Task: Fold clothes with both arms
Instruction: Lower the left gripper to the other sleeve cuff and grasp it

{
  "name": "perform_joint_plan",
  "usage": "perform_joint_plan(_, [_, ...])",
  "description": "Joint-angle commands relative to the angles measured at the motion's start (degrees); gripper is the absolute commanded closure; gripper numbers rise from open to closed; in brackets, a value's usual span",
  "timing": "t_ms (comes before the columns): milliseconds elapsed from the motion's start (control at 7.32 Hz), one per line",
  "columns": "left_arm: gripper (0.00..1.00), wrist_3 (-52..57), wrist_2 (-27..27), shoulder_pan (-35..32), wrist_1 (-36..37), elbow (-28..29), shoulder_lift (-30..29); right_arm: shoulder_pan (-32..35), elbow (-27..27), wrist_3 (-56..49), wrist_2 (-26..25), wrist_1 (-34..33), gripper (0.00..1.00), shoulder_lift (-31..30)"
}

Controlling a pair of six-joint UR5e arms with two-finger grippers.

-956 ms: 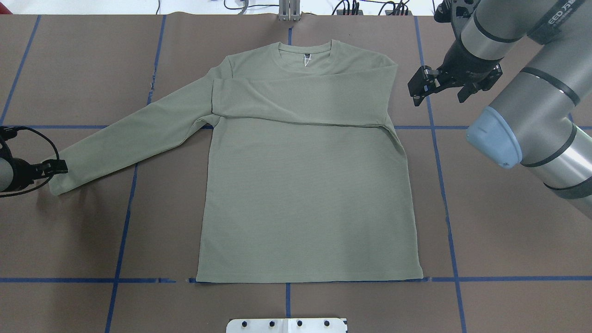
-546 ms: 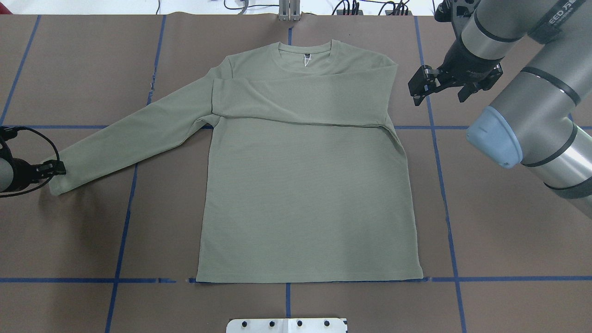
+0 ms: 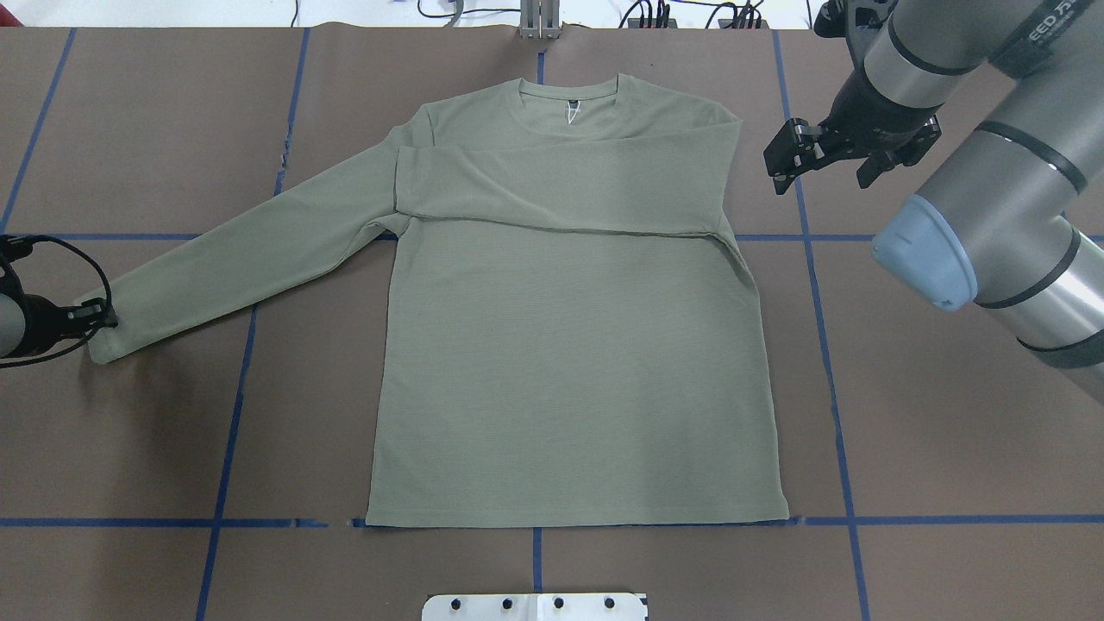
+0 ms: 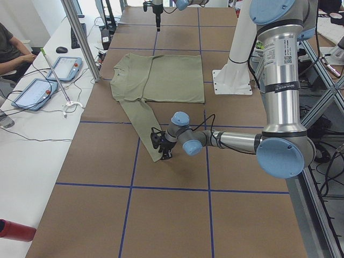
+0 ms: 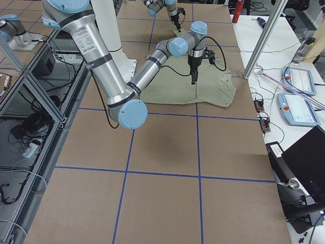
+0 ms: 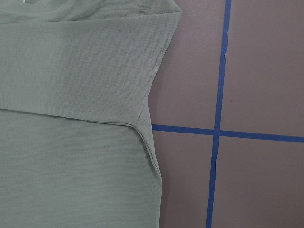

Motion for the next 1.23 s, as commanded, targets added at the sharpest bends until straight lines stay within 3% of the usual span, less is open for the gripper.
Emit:
perform_joint_plan(0, [0.62, -0.07, -0.06, 0.0, 0.06, -0.17, 0.0, 0.08, -0.01, 0.0, 0.0, 0.0, 0.0, -0.04])
perform_joint_plan(410, [0.95, -0.07, -0.06, 0.0, 3.04, -2.97, 0.35, 0.87, -0.01, 0.0, 1.65, -0.09, 0.0, -0.13])
perform_joint_plan(546, [1.0, -0.07, -0.24, 0.0, 6.1, -5.59, 0.35, 1.4, -0.01, 0.0, 2.11, -0.09, 0.0, -0.21])
perform_joint_plan(1093, [1.0, -0.07, -3.39, 0.17, 13.74, -13.41, -0.87, 1.75, 0.34, 0.0, 2.11, 0.0, 0.0, -1.53])
